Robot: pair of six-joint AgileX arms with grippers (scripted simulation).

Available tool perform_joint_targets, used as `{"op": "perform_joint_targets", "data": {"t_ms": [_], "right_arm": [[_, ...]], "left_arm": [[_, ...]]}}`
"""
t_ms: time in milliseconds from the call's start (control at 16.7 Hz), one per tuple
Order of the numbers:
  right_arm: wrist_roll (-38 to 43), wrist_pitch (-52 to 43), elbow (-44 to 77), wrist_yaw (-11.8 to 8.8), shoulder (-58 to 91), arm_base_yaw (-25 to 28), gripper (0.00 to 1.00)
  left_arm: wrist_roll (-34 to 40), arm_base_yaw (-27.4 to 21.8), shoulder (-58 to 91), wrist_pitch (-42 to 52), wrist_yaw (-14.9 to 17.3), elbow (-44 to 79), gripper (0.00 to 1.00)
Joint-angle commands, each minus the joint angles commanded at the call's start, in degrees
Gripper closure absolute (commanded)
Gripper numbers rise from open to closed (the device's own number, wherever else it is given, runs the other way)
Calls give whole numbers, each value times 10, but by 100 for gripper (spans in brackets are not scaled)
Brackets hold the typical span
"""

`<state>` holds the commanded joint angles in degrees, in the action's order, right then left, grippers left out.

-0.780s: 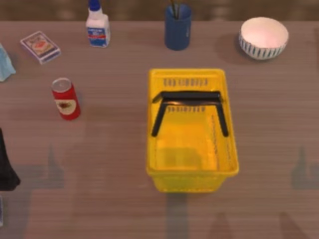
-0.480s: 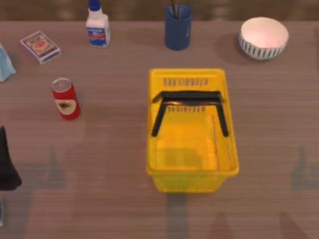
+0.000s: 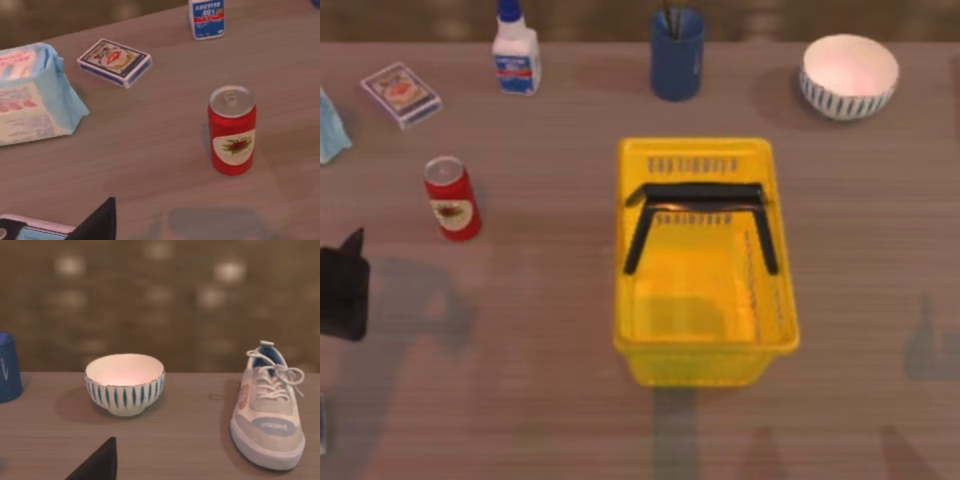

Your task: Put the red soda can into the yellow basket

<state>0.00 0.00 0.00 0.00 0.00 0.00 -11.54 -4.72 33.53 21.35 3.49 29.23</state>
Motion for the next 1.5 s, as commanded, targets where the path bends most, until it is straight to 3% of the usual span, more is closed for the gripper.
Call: {"op": "perform_joint_targets", "data": {"t_ms": [420, 900, 1200, 1500], "right_arm": [[0, 0, 0, 0, 0, 0, 0], [0, 0, 0, 0, 0, 0, 0], [0, 0, 0, 0, 0, 0, 0], [0, 0, 0, 0, 0, 0, 0]], "left_arm": [[-118, -30, 395, 235, 4, 360, 0], [-224, -48, 816, 457, -16, 727, 0], [-256, -50, 964, 526, -30, 858, 0], [-259, -50, 984, 536, -33, 876, 0]]}}
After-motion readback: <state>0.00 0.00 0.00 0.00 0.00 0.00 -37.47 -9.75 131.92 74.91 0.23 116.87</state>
